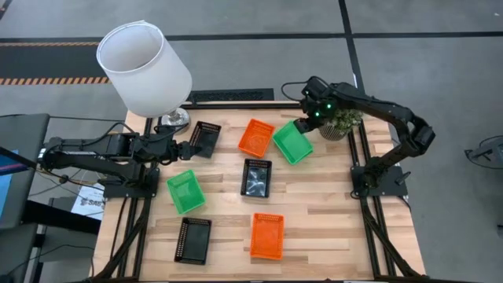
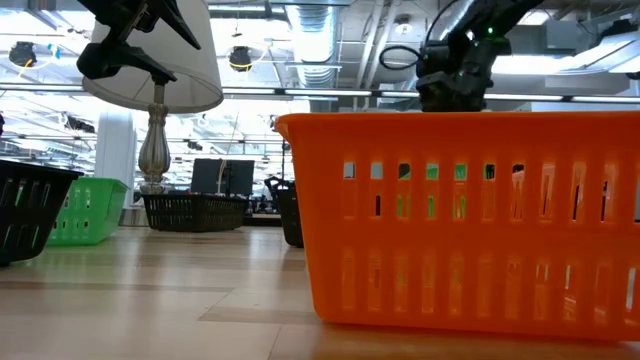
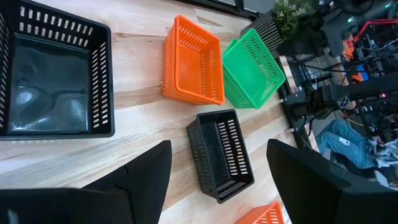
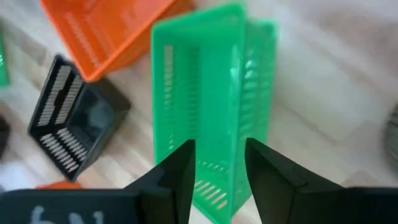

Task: Stack baskets by color
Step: Stack the bottom green bin on top of the top green bin

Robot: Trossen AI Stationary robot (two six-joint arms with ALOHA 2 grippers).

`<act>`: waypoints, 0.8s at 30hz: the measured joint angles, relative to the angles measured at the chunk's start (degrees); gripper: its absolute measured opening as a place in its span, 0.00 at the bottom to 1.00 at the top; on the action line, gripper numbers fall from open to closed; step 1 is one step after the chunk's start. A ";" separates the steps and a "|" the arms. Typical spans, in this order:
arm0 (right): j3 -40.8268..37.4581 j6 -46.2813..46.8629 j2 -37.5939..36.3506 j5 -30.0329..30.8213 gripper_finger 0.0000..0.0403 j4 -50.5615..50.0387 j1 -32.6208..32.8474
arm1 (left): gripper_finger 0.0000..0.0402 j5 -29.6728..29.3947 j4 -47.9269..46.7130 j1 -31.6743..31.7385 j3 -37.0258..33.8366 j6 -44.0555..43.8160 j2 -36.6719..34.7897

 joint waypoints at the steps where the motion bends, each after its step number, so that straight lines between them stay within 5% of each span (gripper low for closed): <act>1: 1.04 -0.05 0.00 2.46 0.40 -1.01 0.37 | 0.63 -0.01 0.00 0.00 0.00 0.00 0.02; 4: 2.40 -0.89 -0.07 9.57 0.39 -2.68 1.90 | 0.63 0.01 0.00 0.00 0.00 0.15 0.00; 14: 2.29 -1.07 -0.04 16.23 0.37 -2.67 6.49 | 0.63 -0.10 -0.02 0.00 0.00 0.20 0.00; 24: 2.27 -0.72 0.11 16.86 0.37 -2.65 7.07 | 0.63 -0.12 -0.04 0.00 0.00 0.24 0.02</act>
